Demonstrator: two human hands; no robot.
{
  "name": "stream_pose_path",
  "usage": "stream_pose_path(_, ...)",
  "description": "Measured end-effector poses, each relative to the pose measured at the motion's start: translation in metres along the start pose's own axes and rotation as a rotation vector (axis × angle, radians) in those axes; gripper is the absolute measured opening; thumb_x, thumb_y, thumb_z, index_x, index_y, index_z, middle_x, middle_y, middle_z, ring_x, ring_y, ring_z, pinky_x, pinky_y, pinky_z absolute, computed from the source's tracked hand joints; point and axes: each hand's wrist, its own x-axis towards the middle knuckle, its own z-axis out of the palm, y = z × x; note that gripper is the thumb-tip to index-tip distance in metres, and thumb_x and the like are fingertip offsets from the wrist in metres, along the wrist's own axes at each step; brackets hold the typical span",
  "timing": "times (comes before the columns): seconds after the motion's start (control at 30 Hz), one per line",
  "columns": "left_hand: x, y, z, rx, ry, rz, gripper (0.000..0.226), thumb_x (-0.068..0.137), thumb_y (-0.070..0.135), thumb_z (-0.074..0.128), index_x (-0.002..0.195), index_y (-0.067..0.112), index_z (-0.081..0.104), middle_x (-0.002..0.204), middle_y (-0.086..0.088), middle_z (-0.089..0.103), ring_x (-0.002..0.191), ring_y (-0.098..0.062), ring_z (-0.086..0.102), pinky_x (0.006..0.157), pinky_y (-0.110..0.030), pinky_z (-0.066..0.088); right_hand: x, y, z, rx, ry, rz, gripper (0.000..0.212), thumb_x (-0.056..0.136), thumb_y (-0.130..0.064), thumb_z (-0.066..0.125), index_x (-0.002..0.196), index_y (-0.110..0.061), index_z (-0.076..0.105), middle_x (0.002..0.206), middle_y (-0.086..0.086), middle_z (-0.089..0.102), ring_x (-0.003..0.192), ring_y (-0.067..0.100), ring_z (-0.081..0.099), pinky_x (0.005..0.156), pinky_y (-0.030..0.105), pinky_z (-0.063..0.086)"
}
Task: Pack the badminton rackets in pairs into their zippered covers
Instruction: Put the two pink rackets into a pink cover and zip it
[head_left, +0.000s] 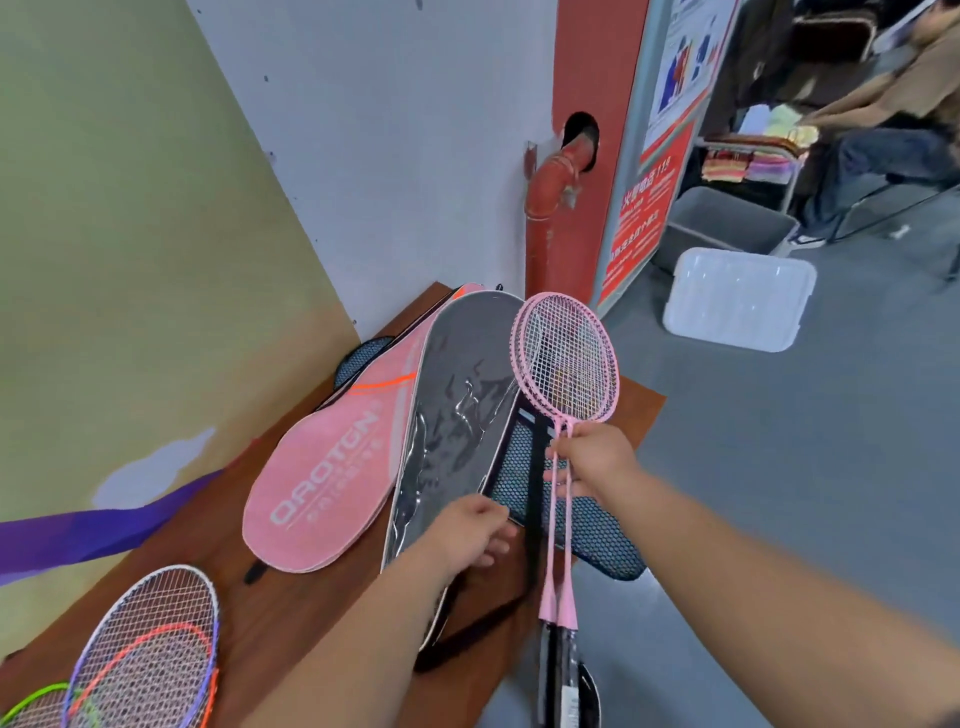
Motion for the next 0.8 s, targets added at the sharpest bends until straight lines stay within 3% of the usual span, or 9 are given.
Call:
stream_pose_path(0.07, 0.032, 0.008, -0.004, 0.202, 0.162, 0.077, 0.012, 0.096, 0.021, 0.063, 0.104, 0.014, 0.069, 0.088, -0.004, 0.074, 0.080, -0.021, 0.069, 0.076, -0.031, 0.053, 0.017, -0.004, -0.011, -0.046, 0.003, 0.003, 0.005, 0.097, -0.001, 0.069, 0.101, -0.004, 0.071, 0.096, 0.018, 0.079, 0.075, 0.042, 0.081, 0.064, 0.059, 0.067)
stream_pose_path(0.13, 0.056, 0.010, -0.011, 0.492, 0.290, 0.135, 0.012, 0.090, 0.019, 0.066, 0.101, 0.016, 0.070, 0.098, -0.003, 0.073, 0.098, -0.024, 0.069, 0.087, -0.030, 0.050, 0.029, -0.007, -0.020, -0.090, -0.005, 0.000, 0.006, 0.096, -0.001, 0.071, 0.099, -0.004, 0.072, 0.096, 0.020, 0.078, 0.074, 0.043, 0.081, 0.064, 0.059, 0.067)
stream_pose_path(0.2, 0.072, 0.009, -0.014, 0.660, 0.368, 0.172, 0.011, 0.085, 0.018, 0.068, 0.094, 0.019, 0.062, 0.107, -0.007, 0.070, 0.105, -0.029, 0.065, 0.088, -0.033, 0.049, 0.041, -0.007, -0.029, -0.136, -0.010, 0.006, 0.008, 0.093, 0.000, 0.073, 0.098, -0.005, 0.073, 0.096, 0.024, 0.077, 0.070, 0.041, 0.080, 0.064, 0.059, 0.067)
stream_pose_path(0.33, 0.087, -0.004, -0.013, 0.866, 0.400, 0.101, 0.038, 0.080, 0.032, 0.076, 0.108, 0.013, 0.059, 0.114, -0.011, 0.063, 0.106, -0.035, 0.063, 0.087, -0.042, 0.053, 0.054, 0.001, -0.043, -0.245, -0.015, 0.003, 0.009, 0.092, -0.001, 0.074, 0.097, -0.008, 0.074, 0.097, 0.022, 0.076, 0.068, 0.040, 0.080, 0.064, 0.059, 0.067)
stream_pose_path(0.43, 0.090, -0.022, -0.011, 0.880, 0.413, 0.049, 0.041, 0.081, 0.036, 0.078, 0.109, 0.013, 0.059, 0.114, -0.012, 0.065, 0.107, -0.034, 0.063, 0.087, -0.042, 0.053, 0.056, 0.009, -0.052, -0.343, -0.014, -0.008, 0.007, 0.093, -0.004, 0.073, 0.090, -0.011, 0.073, 0.096, 0.020, 0.076, 0.066, 0.039, 0.080, 0.061, 0.058, 0.067)
stream_pose_path(0.57, 0.090, -0.028, -0.011, 0.829, 0.401, 0.040, 0.027, 0.091, 0.031, 0.072, 0.107, 0.009, 0.068, 0.112, -0.013, 0.072, 0.109, -0.031, 0.067, 0.089, -0.037, 0.052, 0.049, 0.025, -0.064, -0.487, -0.027, -0.015, 0.012, 0.089, -0.006, 0.075, 0.082, -0.013, 0.070, 0.081, 0.016, 0.072, 0.062, 0.036, 0.078, 0.062, 0.054, 0.067)
stream_pose_path(0.67, 0.085, -0.025, -0.016, 0.812, 0.375, 0.037, 0.023, 0.095, 0.026, 0.065, 0.102, 0.005, 0.073, 0.107, -0.016, 0.075, 0.105, -0.033, 0.069, 0.089, -0.038, 0.055, 0.039, 0.038, -0.071, -0.646, -0.036, -0.060, 0.008, 0.083, -0.019, 0.079, 0.079, -0.019, 0.072, 0.076, 0.010, 0.075, 0.065, 0.030, 0.078, 0.069, 0.052, 0.067)
stream_pose_path(0.8, 0.072, -0.020, -0.017, 0.766, 0.398, 0.068, 0.023, 0.093, 0.015, 0.055, 0.098, -0.002, 0.070, 0.104, -0.024, 0.074, 0.102, -0.040, 0.069, 0.083, -0.039, 0.053, 0.022, 0.051, -0.076, -0.795, -0.033, -0.076, 0.013, 0.083, -0.026, 0.080, 0.083, -0.015, 0.074, 0.081, 0.007, 0.074, 0.074, 0.025, 0.074, 0.070, 0.036, 0.060)
